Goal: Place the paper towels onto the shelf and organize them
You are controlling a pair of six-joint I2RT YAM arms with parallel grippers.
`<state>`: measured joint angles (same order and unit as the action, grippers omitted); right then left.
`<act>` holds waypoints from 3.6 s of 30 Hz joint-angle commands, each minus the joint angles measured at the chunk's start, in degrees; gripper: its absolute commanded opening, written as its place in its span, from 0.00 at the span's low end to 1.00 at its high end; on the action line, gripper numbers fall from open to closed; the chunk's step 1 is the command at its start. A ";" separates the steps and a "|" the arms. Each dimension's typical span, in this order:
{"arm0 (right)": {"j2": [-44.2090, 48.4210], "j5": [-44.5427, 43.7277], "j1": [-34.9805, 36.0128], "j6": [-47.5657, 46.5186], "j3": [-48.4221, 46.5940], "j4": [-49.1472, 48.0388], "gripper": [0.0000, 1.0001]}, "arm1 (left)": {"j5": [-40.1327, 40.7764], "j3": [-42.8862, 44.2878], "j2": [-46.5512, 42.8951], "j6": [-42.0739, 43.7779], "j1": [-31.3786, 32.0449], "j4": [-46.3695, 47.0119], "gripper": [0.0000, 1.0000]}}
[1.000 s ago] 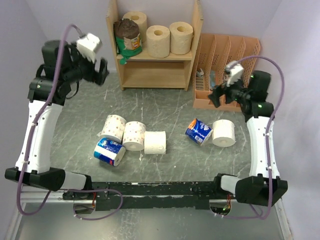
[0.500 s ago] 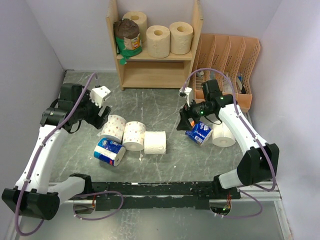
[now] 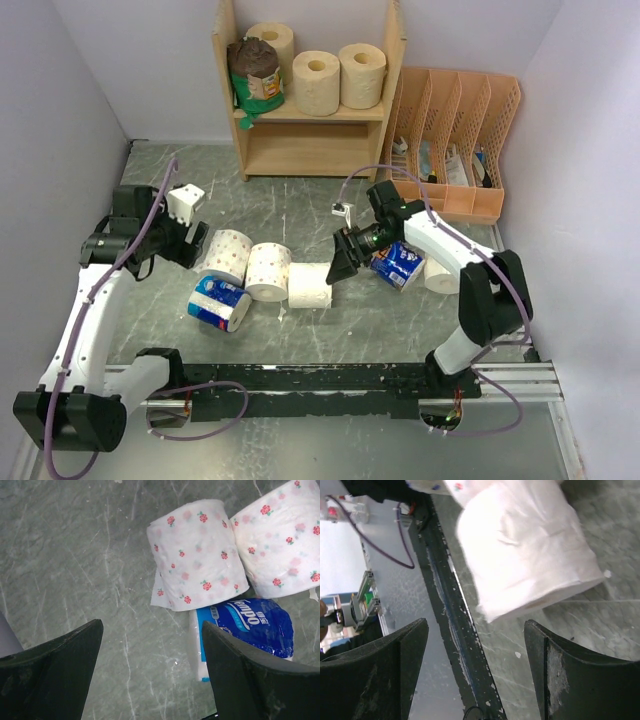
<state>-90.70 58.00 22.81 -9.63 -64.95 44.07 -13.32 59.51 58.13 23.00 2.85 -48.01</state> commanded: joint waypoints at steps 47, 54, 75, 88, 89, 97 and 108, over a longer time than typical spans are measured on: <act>-2.00 -65.96 7.11 -42.34 -19.20 -20.24 0.00 | -4.56 -1.14 0.26 -1.72 -2.07 4.60 0.89; -1.94 -66.25 5.78 -37.61 -17.08 -22.69 0.06 | -5.68 -2.16 -0.86 -1.83 -2.07 4.81 0.89; 5.43 -49.12 4.04 -37.26 -10.38 4.93 0.69 | -7.91 -2.06 1.07 -1.29 -2.11 3.88 0.89; -0.90 -46.52 4.17 -36.32 -8.20 -0.96 0.70 | -7.29 -2.82 1.27 -1.40 -2.13 4.33 0.89; -1.45 -46.60 4.14 -36.54 -8.11 -1.42 0.70 | -7.37 -2.82 1.39 -1.39 -2.14 4.35 0.89; -4.29 -49.39 4.09 -37.54 -7.59 -5.35 0.70 | -7.21 -3.12 1.32 -1.36 -2.14 4.49 0.89; -7.37 -50.63 4.08 -38.04 -8.03 -5.18 0.45 | -7.22 -3.17 1.62 -1.25 -2.15 4.65 0.89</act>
<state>-96.68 8.54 27.00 -47.13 -73.17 39.57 -19.75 56.69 59.64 21.61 1.21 -44.91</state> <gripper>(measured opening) 0.490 0.893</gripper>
